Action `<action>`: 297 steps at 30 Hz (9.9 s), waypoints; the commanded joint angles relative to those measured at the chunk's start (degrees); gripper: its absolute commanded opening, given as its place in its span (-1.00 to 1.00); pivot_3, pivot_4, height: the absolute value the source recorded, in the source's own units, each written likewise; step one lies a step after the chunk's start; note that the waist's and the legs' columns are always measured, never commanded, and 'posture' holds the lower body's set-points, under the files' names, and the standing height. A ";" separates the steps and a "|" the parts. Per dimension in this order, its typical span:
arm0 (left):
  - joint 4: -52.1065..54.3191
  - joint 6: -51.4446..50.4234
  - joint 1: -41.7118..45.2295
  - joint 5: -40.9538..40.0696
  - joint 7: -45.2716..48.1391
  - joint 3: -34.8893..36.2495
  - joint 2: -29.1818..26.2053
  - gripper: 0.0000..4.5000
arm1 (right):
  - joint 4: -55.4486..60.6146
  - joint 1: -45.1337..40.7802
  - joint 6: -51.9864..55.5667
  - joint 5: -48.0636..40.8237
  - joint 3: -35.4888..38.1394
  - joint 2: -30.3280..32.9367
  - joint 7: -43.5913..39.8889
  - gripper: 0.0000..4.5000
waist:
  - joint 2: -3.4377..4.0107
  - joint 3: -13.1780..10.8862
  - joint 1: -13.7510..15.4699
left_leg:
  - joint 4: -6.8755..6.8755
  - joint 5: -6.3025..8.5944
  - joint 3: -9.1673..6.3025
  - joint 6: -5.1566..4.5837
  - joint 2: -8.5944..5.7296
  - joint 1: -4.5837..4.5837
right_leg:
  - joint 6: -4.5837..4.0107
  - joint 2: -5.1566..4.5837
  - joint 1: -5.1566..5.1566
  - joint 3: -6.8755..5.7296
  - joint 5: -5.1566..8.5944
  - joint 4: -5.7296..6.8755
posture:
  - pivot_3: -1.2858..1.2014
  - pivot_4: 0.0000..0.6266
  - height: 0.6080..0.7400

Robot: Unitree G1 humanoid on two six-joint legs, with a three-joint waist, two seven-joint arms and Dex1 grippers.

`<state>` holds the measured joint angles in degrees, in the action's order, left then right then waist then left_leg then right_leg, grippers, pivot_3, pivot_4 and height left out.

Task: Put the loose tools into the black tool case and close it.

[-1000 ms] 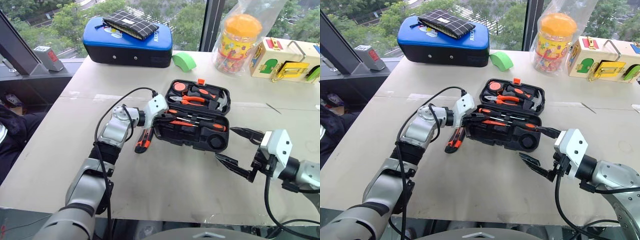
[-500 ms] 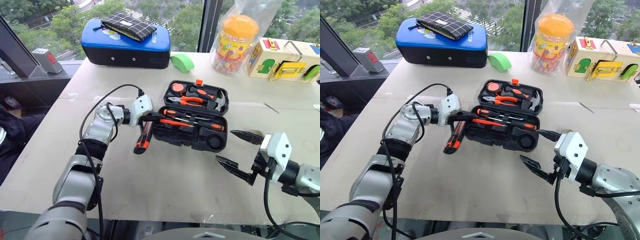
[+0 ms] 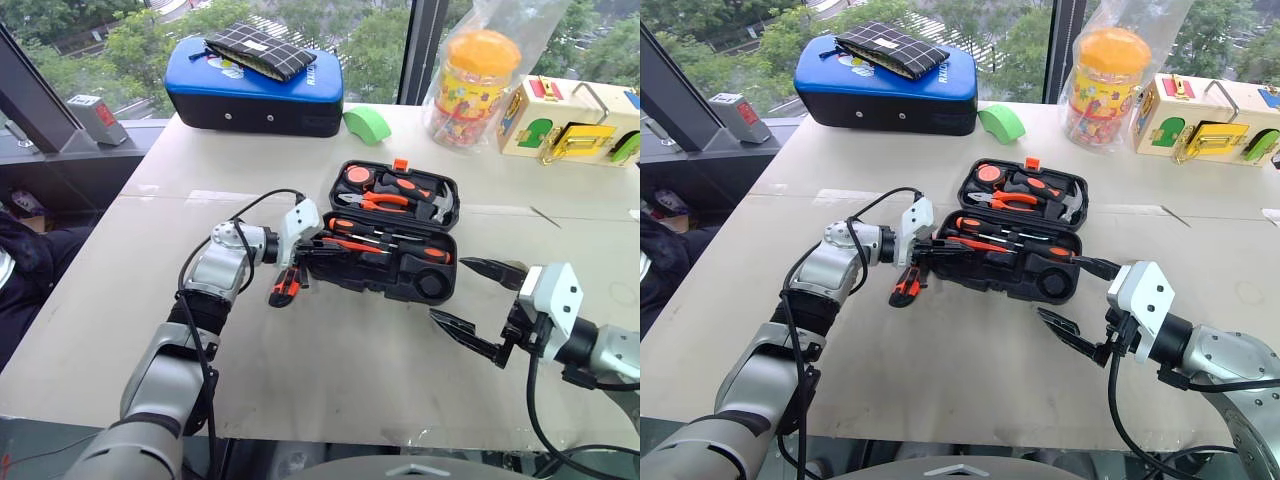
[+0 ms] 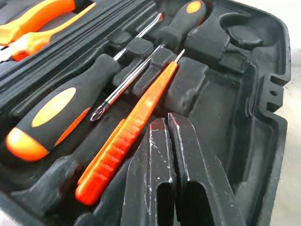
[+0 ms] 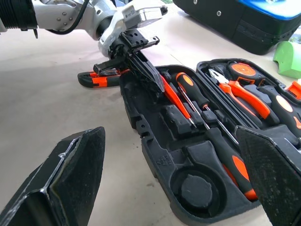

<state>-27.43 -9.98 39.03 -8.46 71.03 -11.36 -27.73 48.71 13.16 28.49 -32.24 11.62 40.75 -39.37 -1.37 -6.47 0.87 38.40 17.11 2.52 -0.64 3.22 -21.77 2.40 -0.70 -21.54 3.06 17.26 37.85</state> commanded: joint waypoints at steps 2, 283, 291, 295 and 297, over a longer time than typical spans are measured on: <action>-3.43 4.04 3.85 3.65 -2.71 -0.96 0.62 -0.98 | 1.28 -0.41 -0.87 -0.25 -0.09 -0.21 0.36 1.00 | 0.00 0.00 -0.04 | 0.00 0.00 0.01 0.00 -0.02 0.00 | 0.00 0.00 0.00 0.00 0.00 0.00 | 0.03 -0.52 1.00; 8.66 -34.89 6.85 -17.02 -52.67 17.53 6.95 0.81 | -49.26 -54.30 36.16 14.14 -5.44 -13.92 21.17 0.19 | 0.63 -0.57 -1.86 | -0.23 -0.27 -2.95 0.43 -1.52 -0.02 | 0.24 -0.85 0.60 -1.18 0.17 -0.07 | 0.03 -0.52 1.00; -26.94 -18.90 23.37 -6.71 -48.25 14.21 10.71 0.58 | -70.49 -62.89 31.14 16.06 -3.80 -18.58 24.34 0.21 | 0.63 -0.56 -1.74 | -0.49 -0.39 -2.96 0.61 -1.69 -0.19 | 0.24 -0.96 0.34 -1.26 0.16 0.04 | 0.03 -0.52 1.00; -35.53 -15.65 26.36 -4.60 -43.04 14.02 12.28 -0.15 | -76.50 -64.48 29.49 16.67 -3.63 -19.28 24.26 -0.45 | 0.59 -0.52 -1.71 | -0.58 -0.42 -2.90 0.58 -1.79 -0.14 | 0.24 -1.10 0.35 -1.37 0.16 0.03 | 0.03 -0.52 1.00; -37.38 -15.16 27.07 -4.08 -40.97 14.16 12.50 -0.48 | -76.63 -64.65 29.75 16.24 -2.95 -19.43 24.15 -0.77 | 0.57 -0.52 -1.86 | -0.58 -0.48 -2.94 0.53 -1.84 -0.14 | 0.24 -1.17 0.37 -1.42 0.16 0.03 | 0.03 -0.52 1.00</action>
<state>-62.80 -25.87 64.96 -13.56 27.70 2.87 -15.41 -27.12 -51.52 58.07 -16.01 7.96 21.44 -15.61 -0.80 -6.98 -1.00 37.82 16.61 -0.39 -0.13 1.38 -21.93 2.64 -1.91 -21.17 1.65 17.42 37.89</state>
